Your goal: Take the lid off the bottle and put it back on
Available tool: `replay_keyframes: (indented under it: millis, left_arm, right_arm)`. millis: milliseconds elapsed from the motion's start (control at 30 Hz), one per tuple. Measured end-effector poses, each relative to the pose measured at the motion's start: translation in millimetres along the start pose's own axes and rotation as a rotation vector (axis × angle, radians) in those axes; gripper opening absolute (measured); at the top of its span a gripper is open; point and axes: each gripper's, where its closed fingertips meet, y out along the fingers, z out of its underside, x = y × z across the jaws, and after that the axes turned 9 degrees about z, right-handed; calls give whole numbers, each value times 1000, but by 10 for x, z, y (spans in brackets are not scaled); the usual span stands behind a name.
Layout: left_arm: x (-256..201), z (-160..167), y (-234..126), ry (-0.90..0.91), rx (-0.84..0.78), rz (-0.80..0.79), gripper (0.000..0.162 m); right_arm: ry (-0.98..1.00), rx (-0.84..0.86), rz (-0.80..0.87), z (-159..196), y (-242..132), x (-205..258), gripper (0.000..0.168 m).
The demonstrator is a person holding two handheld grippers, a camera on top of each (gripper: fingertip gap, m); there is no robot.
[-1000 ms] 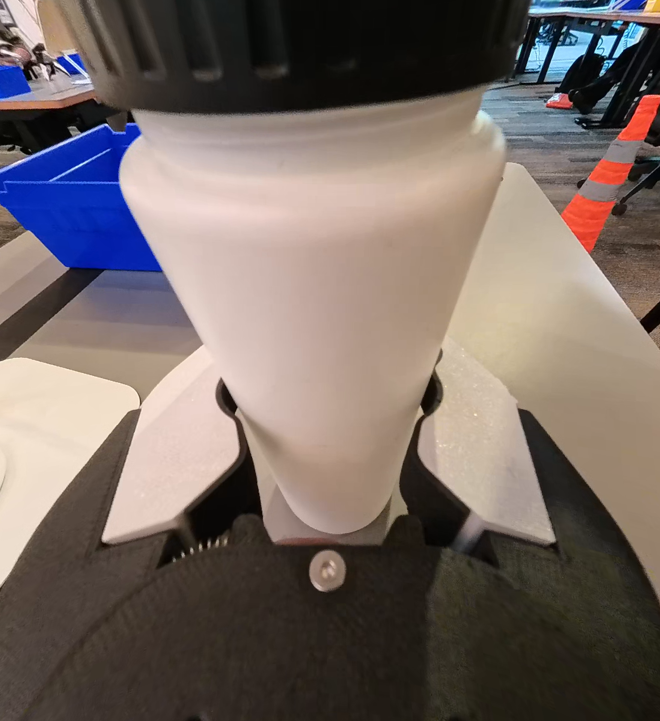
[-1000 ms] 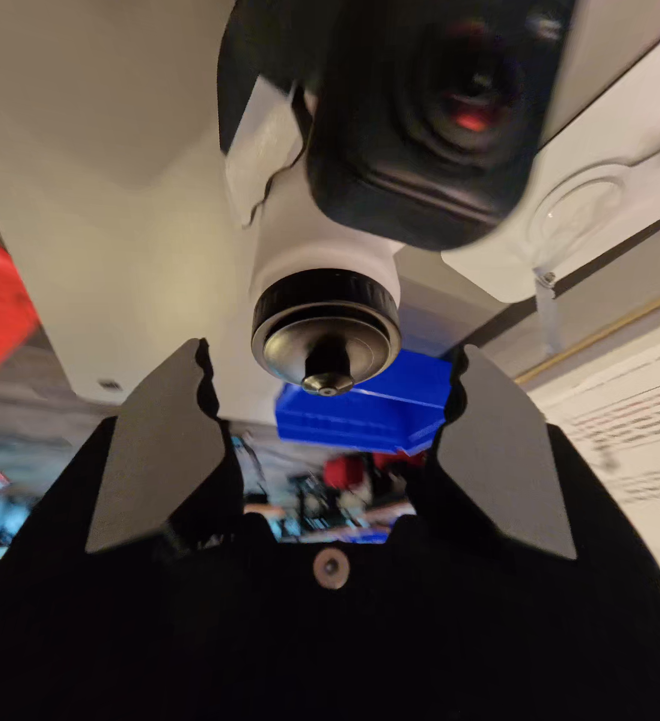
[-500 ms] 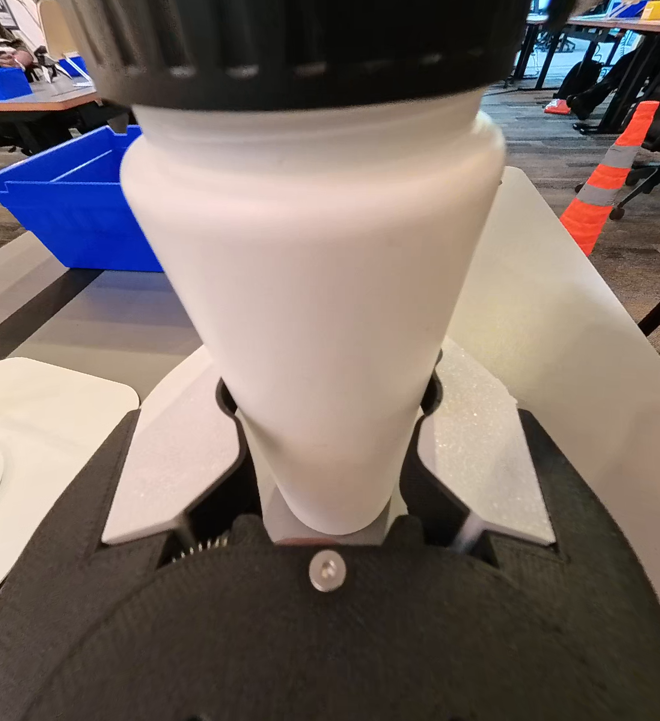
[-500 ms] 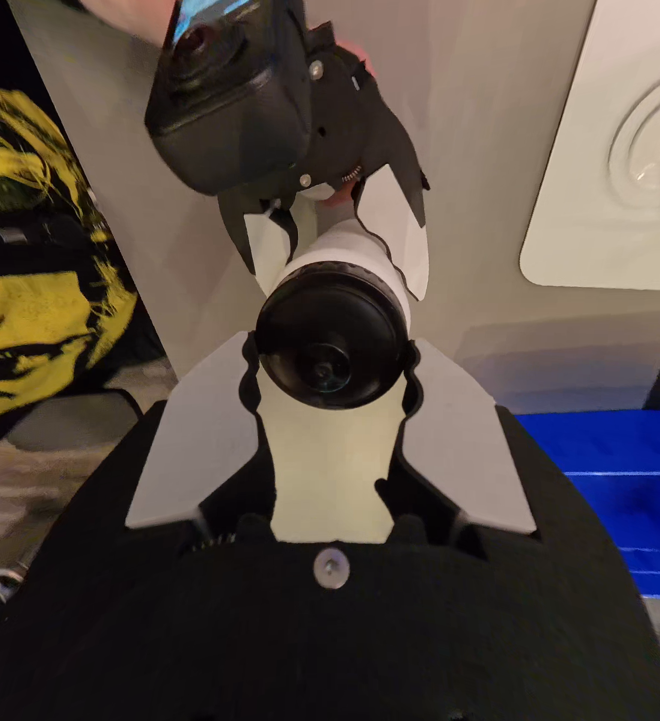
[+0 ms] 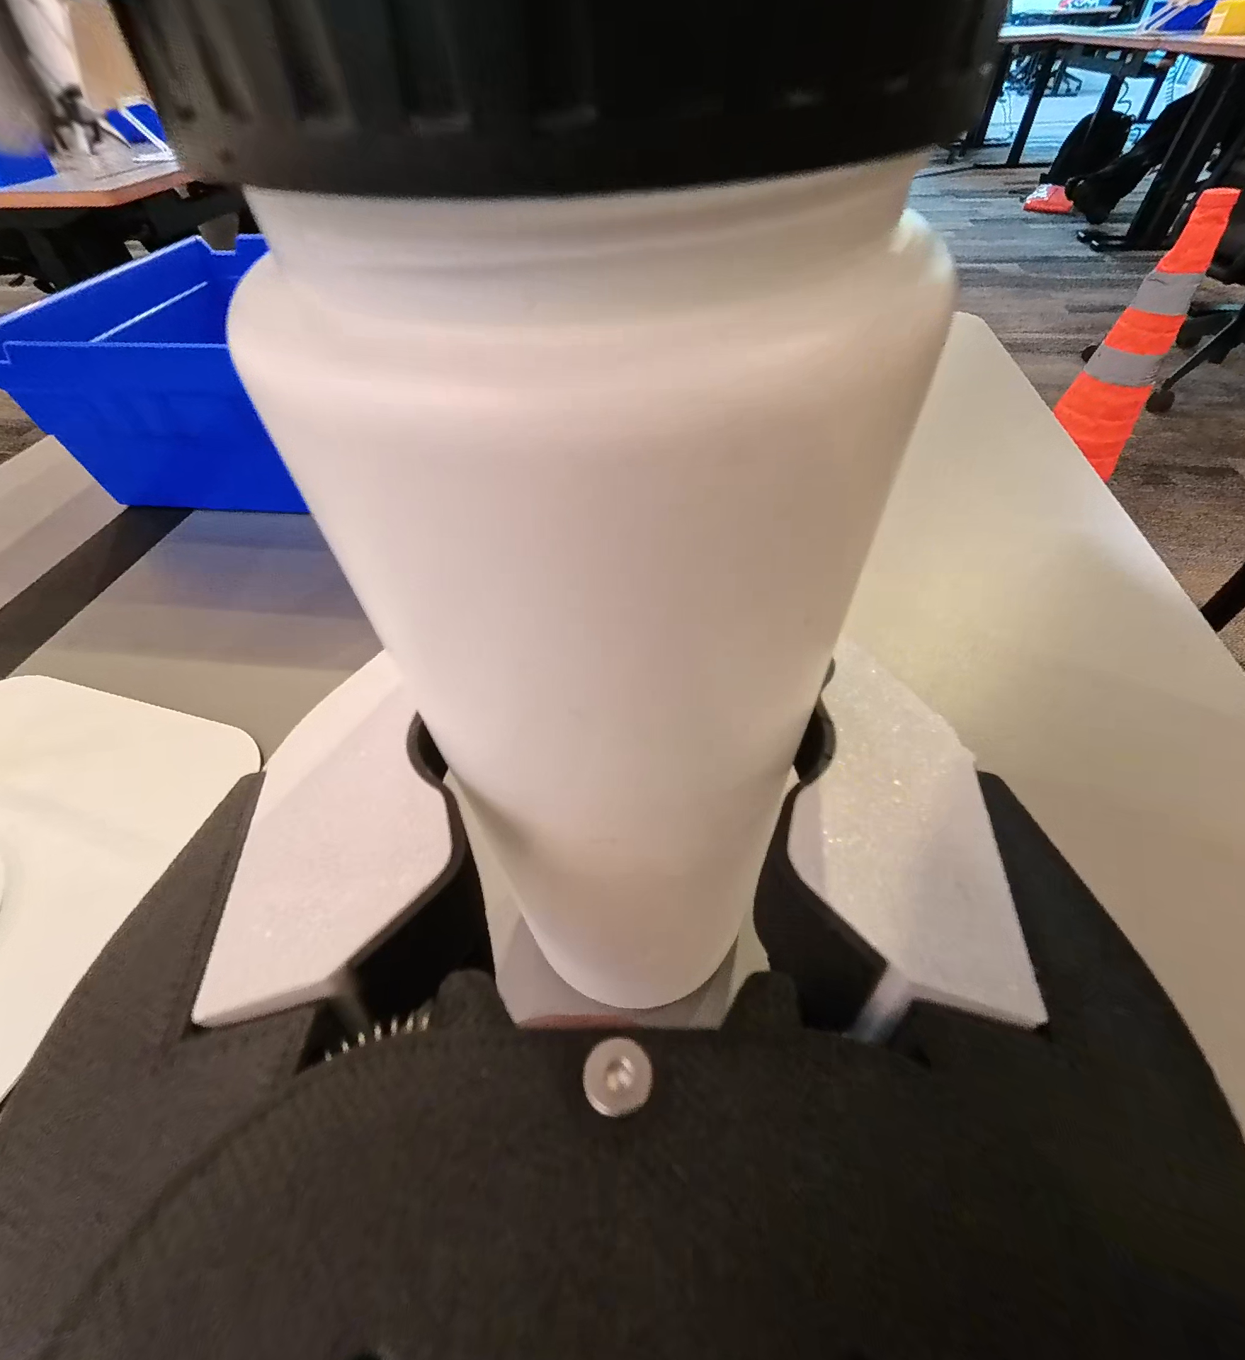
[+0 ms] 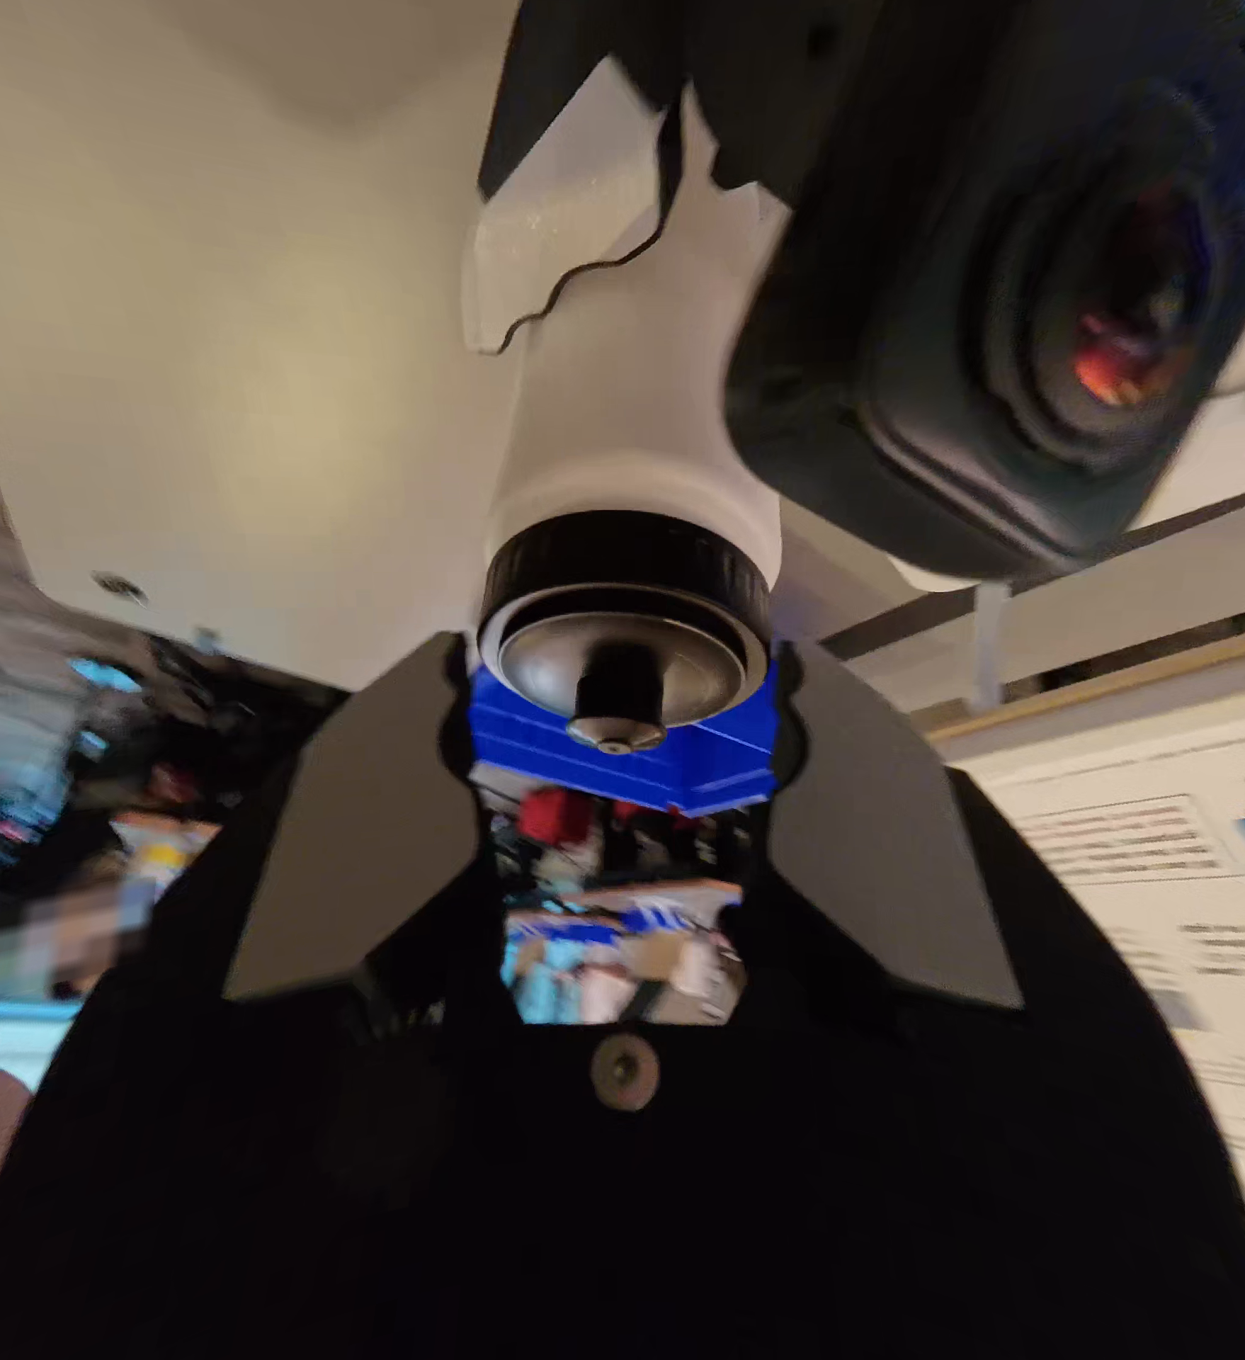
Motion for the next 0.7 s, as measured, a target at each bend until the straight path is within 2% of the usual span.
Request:
replay_keyframes:
  millis: [33,67,133,200,267,367,533,633,700]
  left_arm:
    - [0,1,0,-1,-1,0,94]
    - [1,1,-1,-1,-1,-1,94]
    - [2,1,-4,-3,-3,-2,94]
    - [2,-2,-3,-5,-8,-1,94]
    - [2,-3,-3,-6,-10,-1,94]
    - [-2,-1,-2,-9,-11,0,94]
    - [0,-2,-5,-12,-13,1,94]
    - [0,-3,-6,-13,-14,3,94]
    - [-4,-2,-3,-8,-11,4,93]
  right_arm:
    - [94,-31,-28,-19,3,16,101]
    - [184,-70,-45,-24,-8,15,106]
    - [374,-156,-49,14,-42,-26,97]
    - [597,-284,-105,-5,-91,-40,96]
    - [787,-419,-190,-71,-116,-50,79]
    - [918,-491,-257,-129,2,-8,82]
    - [878,-507,-245,-188,29,24,77]
    - [736,-473,-226,-171,35,31,76]
    - [570,-428,-197,-147,45,46,76]
